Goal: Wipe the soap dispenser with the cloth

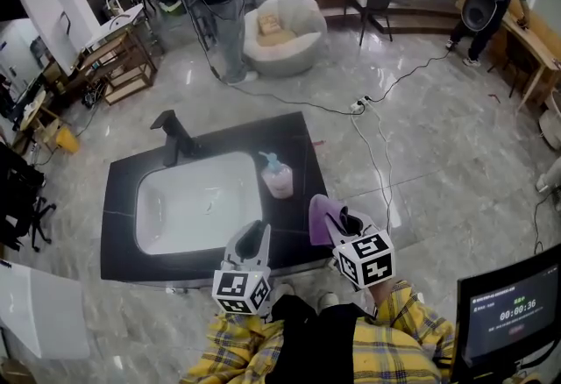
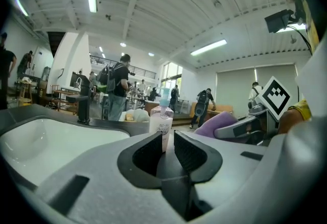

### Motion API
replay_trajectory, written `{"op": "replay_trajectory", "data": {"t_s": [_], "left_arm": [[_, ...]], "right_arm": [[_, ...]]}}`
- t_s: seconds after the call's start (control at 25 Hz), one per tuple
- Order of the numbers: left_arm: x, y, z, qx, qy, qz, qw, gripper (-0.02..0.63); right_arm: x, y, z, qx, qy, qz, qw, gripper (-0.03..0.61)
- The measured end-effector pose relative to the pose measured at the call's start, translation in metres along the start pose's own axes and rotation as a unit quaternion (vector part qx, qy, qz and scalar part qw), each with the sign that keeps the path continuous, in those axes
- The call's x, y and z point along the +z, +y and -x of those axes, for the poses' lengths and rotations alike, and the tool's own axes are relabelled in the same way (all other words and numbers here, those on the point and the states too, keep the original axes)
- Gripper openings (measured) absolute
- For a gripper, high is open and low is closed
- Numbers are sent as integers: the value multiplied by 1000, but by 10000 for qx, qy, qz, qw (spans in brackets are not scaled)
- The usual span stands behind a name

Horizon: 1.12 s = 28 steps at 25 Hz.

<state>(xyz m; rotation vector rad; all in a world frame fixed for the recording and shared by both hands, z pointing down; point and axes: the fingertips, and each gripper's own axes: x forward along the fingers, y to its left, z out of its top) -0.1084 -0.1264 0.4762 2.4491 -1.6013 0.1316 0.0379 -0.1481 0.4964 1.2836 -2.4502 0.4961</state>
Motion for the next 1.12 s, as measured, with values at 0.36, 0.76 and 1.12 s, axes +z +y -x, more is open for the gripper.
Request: {"op": "replay_trajectory", "data": {"t_s": [0.36, 0.76, 1.12], "left_arm": [[-7, -2, 12, 333, 1, 126, 9994, 67], [-11, -9, 23, 567, -51, 226, 9981, 67], [-16, 3, 20, 644, -62, 261, 9976, 67]], "right_arm": [[-3, -7, 10, 127, -20, 36, 9999, 43], [-7, -9, 20, 249, -46, 85, 9996, 43], [-7, -7, 7, 309, -47, 121, 9994, 43]]}}
